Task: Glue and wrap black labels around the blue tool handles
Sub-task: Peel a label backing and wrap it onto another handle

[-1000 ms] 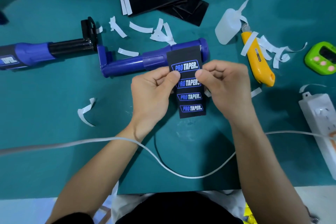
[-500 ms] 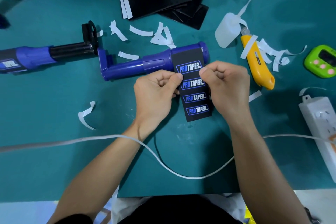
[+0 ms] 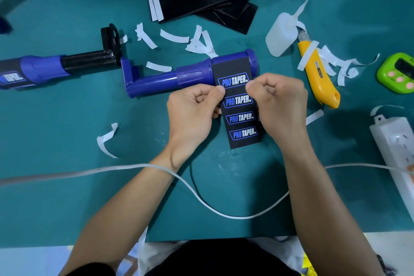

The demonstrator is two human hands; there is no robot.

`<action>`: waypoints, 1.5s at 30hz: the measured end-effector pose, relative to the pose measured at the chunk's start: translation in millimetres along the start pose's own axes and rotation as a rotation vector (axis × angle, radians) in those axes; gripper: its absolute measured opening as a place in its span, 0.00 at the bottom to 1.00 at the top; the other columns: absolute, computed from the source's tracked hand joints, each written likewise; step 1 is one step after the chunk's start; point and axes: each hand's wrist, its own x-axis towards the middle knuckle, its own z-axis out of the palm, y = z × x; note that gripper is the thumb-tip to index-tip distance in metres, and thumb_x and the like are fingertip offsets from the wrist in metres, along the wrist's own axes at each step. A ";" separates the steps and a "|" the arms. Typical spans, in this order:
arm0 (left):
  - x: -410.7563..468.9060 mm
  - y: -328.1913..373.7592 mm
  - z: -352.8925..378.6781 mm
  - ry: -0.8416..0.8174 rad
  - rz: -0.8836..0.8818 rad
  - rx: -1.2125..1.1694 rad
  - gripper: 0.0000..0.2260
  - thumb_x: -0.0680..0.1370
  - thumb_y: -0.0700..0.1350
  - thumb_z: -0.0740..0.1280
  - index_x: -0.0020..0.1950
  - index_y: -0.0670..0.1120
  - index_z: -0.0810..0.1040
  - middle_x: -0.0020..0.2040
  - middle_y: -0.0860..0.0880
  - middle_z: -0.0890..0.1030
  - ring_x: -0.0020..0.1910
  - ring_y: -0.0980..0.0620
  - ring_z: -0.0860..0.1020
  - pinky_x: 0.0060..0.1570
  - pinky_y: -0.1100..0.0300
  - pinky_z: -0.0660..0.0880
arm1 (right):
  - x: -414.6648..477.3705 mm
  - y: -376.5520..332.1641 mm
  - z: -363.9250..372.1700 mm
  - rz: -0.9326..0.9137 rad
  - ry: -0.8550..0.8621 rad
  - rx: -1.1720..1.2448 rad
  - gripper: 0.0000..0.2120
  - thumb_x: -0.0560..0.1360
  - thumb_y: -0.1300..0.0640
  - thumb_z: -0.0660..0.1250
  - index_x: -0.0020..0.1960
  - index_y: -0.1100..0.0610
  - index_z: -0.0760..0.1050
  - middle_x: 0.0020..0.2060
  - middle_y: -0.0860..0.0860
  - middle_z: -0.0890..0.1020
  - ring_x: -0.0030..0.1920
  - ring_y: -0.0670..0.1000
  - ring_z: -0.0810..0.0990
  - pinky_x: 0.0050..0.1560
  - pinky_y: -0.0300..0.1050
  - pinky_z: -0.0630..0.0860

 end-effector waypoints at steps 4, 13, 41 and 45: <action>0.1 -0.2 -0.1 0.000 0.003 -0.013 0.12 0.79 0.43 0.74 0.36 0.51 0.86 0.33 0.48 0.85 0.29 0.54 0.80 0.32 0.63 0.77 | -0.1 -0.1 0.1 0.001 -0.001 -0.004 0.12 0.75 0.52 0.68 0.36 0.55 0.80 0.25 0.37 0.78 0.29 0.37 0.77 0.32 0.28 0.67; -6.1 -0.1 -9.4 0.247 0.379 0.387 0.06 0.78 0.51 0.75 0.42 0.52 0.86 0.36 0.58 0.84 0.34 0.59 0.81 0.41 0.61 0.77 | 0.1 -0.2 0.6 0.025 -0.003 -0.012 0.12 0.76 0.52 0.69 0.37 0.56 0.81 0.27 0.44 0.81 0.30 0.42 0.78 0.33 0.33 0.70; -1.0 -6.9 -9.7 0.027 0.728 0.556 0.23 0.77 0.31 0.63 0.71 0.42 0.79 0.72 0.60 0.71 0.76 0.48 0.68 0.73 0.40 0.69 | 5.0 -25.8 3.5 -0.151 0.292 -0.130 0.16 0.78 0.46 0.68 0.62 0.54 0.79 0.55 0.44 0.83 0.55 0.45 0.79 0.57 0.45 0.77; 3.8 -6.5 -14.7 0.111 0.667 0.464 0.24 0.78 0.32 0.59 0.74 0.42 0.76 0.76 0.50 0.71 0.75 0.41 0.73 0.74 0.42 0.68 | 21.6 -31.0 15.9 -0.046 0.118 -0.054 0.21 0.79 0.46 0.70 0.68 0.54 0.76 0.53 0.40 0.81 0.57 0.43 0.80 0.64 0.48 0.77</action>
